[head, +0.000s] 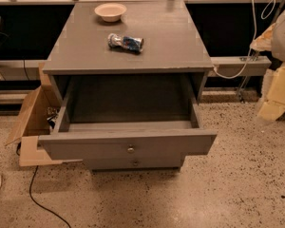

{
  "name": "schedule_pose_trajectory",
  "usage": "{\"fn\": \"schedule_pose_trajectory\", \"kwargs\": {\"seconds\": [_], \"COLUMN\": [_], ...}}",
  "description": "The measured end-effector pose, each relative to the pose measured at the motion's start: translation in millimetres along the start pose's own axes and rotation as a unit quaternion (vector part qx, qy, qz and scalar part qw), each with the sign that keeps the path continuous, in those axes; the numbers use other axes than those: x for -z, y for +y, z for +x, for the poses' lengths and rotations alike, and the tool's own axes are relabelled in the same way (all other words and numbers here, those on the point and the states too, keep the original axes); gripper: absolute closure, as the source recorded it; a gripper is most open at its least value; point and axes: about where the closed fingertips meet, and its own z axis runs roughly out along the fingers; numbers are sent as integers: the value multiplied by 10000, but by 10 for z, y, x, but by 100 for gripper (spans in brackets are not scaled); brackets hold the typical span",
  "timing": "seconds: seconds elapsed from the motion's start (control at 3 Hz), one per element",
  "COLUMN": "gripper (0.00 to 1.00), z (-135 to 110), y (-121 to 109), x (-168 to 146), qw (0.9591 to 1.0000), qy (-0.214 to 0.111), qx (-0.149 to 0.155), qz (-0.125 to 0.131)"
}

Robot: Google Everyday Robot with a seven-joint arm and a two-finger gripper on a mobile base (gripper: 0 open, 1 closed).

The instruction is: Close top drawer

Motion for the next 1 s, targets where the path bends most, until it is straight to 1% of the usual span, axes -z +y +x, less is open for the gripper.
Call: {"fn": "schedule_pose_trajectory", "kwargs": {"seconds": [0.33,0.67,1.0], "gripper": [0,0,0], "z": [0,-72,-290], "y": [0,108,368], "x": [0,-405,-1105], "qw": [10000,9987,9893], "qy": [0,-252,-793], "qx": [0,-347,-972], "qz": [0,-273,-749]}}
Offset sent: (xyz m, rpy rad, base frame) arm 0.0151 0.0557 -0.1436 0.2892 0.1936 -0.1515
